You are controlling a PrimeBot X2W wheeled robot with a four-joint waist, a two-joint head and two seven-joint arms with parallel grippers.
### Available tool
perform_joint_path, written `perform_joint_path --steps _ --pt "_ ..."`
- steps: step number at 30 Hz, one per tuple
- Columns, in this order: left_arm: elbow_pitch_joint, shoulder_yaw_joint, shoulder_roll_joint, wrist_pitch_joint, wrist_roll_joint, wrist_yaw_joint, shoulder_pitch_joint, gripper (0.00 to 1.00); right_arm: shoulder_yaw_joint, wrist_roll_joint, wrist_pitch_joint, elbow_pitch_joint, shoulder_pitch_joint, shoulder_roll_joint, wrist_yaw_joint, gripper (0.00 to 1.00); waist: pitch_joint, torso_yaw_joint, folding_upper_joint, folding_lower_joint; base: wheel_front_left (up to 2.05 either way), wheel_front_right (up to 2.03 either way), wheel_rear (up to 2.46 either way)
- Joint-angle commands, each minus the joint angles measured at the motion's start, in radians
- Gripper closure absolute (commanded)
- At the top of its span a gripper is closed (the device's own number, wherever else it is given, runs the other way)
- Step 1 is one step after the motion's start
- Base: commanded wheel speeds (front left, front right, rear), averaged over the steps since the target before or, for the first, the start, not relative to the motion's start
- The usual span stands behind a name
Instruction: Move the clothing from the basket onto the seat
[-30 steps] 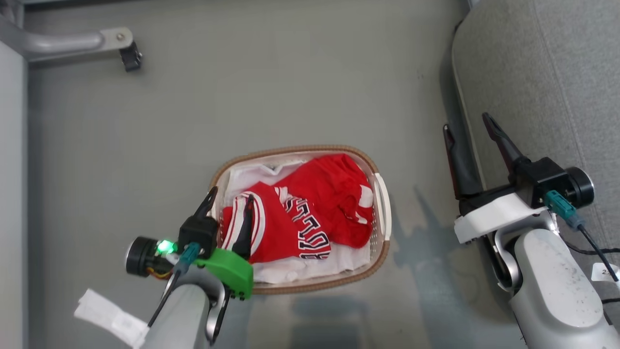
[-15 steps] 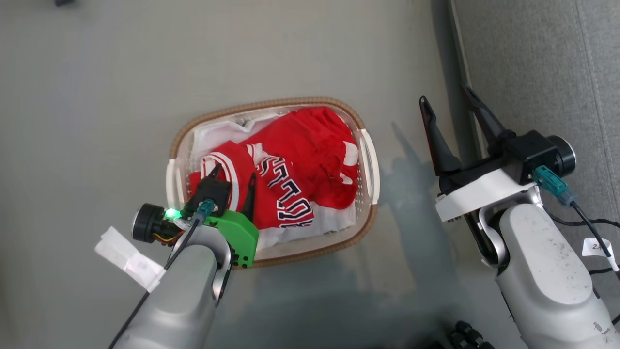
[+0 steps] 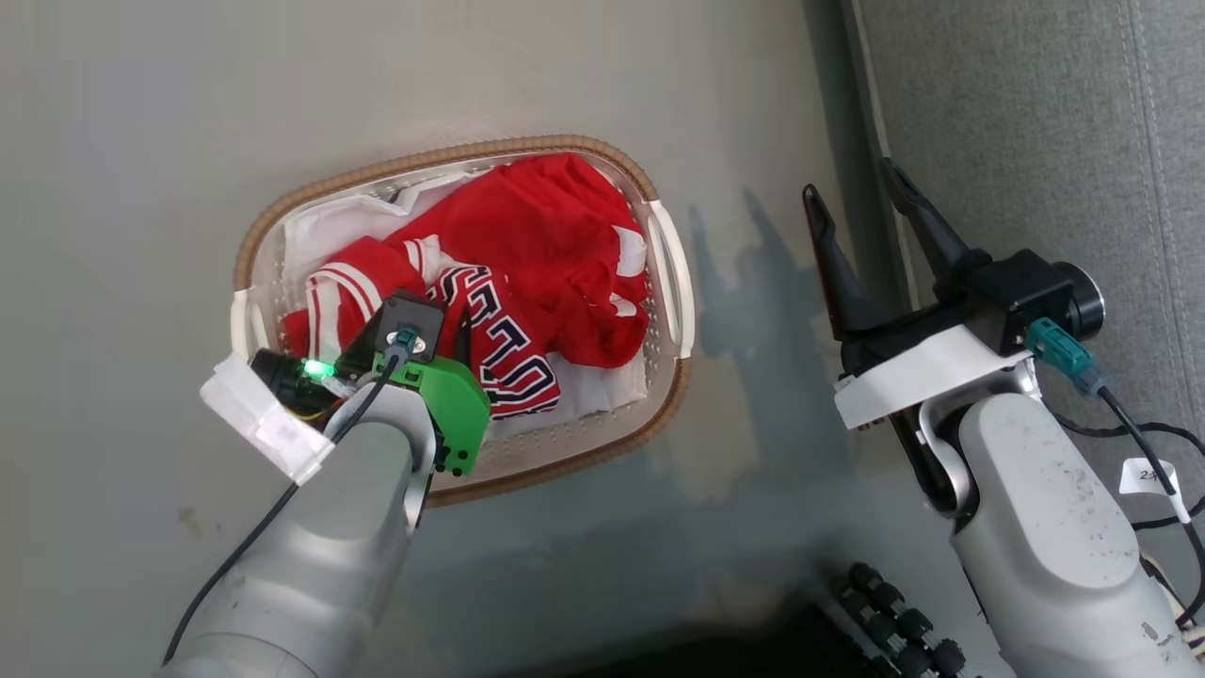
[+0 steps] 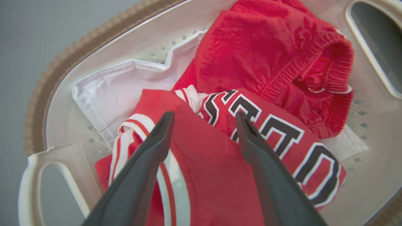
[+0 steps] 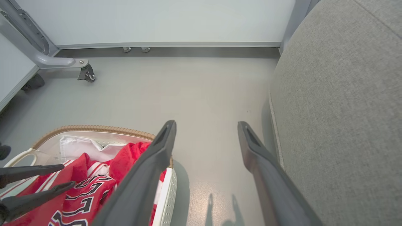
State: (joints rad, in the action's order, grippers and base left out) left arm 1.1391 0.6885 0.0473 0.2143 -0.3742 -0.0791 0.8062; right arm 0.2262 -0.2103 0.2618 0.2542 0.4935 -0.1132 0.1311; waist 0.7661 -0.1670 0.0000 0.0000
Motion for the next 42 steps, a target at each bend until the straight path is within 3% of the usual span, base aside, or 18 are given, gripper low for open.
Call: perform_joint_path --steps 1,5,10,30,32,42 --pt "0.01 0.017 0.007 -0.011 -0.01 -0.02 0.029 0.0 0.0 0.002 0.005 -0.001 0.009 0.0 -0.001 0.0 0.018 -0.017 0.0 0.0 0.0 0.0 0.0" --pt "0.028 0.049 0.007 -0.032 -0.032 -0.081 0.053 0.0 -0.004 0.007 0.005 -0.001 0.009 0.005 -0.001 0.0 0.025 -0.018 0.0 0.0 0.0 0.0 0.0" --pt "0.054 0.048 0.007 -0.041 -0.092 -0.126 0.067 0.0 -0.011 0.003 0.005 0.006 0.007 0.014 -0.001 0.0 0.031 -0.017 0.0 0.0 0.0 0.0 0.0" --pt "0.112 0.137 0.007 -0.185 -0.152 -0.146 0.148 0.0 -0.025 -0.01 0.005 -0.025 0.052 0.037 -0.001 0.0 0.128 -0.038 0.0 0.0 0.0 0.0 0.0" --pt "0.112 0.143 0.007 -0.187 -0.155 -0.15 0.149 1.0 -0.025 -0.009 0.005 -0.027 0.054 0.039 -0.001 0.0 0.132 -0.038 0.0 0.0 0.0 0.0 0.0" --pt "0.12 0.137 0.007 -0.092 -0.196 -0.151 0.096 1.0 -0.024 -0.021 0.005 -0.002 0.048 0.051 -0.001 0.0 0.072 -0.048 0.0 0.0 0.0 0.0 0.0"
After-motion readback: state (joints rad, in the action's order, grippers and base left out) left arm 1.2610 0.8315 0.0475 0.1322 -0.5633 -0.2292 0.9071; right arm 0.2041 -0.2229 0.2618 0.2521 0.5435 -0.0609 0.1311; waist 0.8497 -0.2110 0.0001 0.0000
